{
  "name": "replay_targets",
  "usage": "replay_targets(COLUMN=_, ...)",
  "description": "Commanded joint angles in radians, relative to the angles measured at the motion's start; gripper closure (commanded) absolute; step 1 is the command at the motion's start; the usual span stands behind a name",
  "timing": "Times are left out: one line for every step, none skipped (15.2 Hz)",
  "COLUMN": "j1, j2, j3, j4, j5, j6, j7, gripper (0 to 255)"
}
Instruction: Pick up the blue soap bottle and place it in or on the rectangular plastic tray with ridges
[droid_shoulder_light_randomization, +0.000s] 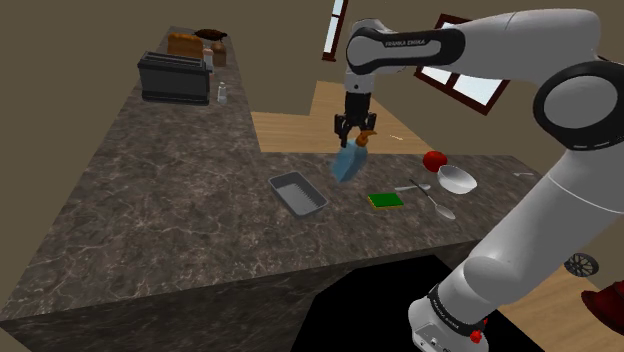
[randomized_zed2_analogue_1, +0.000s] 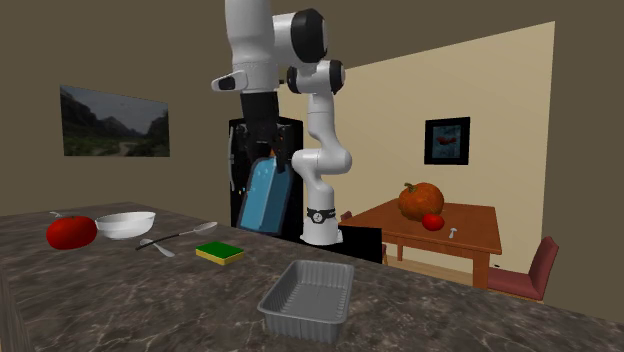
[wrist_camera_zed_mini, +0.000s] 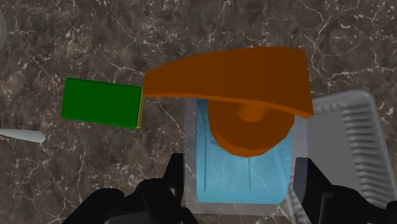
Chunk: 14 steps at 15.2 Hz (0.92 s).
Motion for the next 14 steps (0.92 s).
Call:
replay_targets(j1=0.016, j2=0.032, j3=0.015, j4=0.055, j5=0.006, j6=-0.023, j7=0.029, gripper=255)
replay_targets(j1=0.025, j2=0.058, j3=0.024, j4=0.095, j5=0.009, j6=-0.038, j7=0.047, gripper=255)
replay_targets(j1=0.035, j2=0.084, j3=0.032, j4=0.136, j5=0.011, j6=-0.053, j7=0.065, gripper=255)
replay_targets(j1=0.045, j2=0.111, j3=0.040, j4=0.179, j5=0.013, j6=-0.069, j7=0.082, gripper=255)
replay_targets(j1=0.055, j2=0.140, j3=0.048, j4=0.224, j5=0.014, j6=-0.086, j7=0.100, gripper=255)
replay_targets(j1=0.065, j2=0.169, j3=0.055, j4=0.272, j5=0.015, j6=-0.103, j7=0.117, gripper=255)
replay_targets(j1=0.076, j2=0.201, j3=0.062, j4=0.322, j5=0.015, j6=-0.122, j7=0.135, gripper=255)
replay_targets(j1=0.087, j2=0.233, j3=0.068, j4=0.374, j5=0.014, j6=-0.142, j7=0.152, gripper=255)
replay_targets(j1=0.098, j2=0.268, j3=0.074, j4=0.431, j5=0.013, j6=-0.164, j7=0.169, gripper=255)
replay_targets(j1=0.110, j2=0.304, j3=0.080, j4=0.490, j5=0.012, j6=-0.187, j7=0.186, gripper=255)
replay_targets(j1=0.123, j2=0.343, j3=0.085, j4=0.555, j5=0.010, j6=-0.212, j7=0.202, gripper=255)
replay_targets(j1=0.127, j2=0.353, j3=0.086, j4=0.571, j5=0.010, j6=-0.218, j7=0.206, gripper=255)
replay_targets(j1=0.126, j2=0.350, j3=0.085, j4=0.554, j5=0.010, j6=-0.204, j7=0.206, gripper=255)
replay_targets(j1=0.126, j2=0.348, j3=0.085, j4=0.537, j5=0.010, j6=-0.189, j7=0.205, gripper=255)
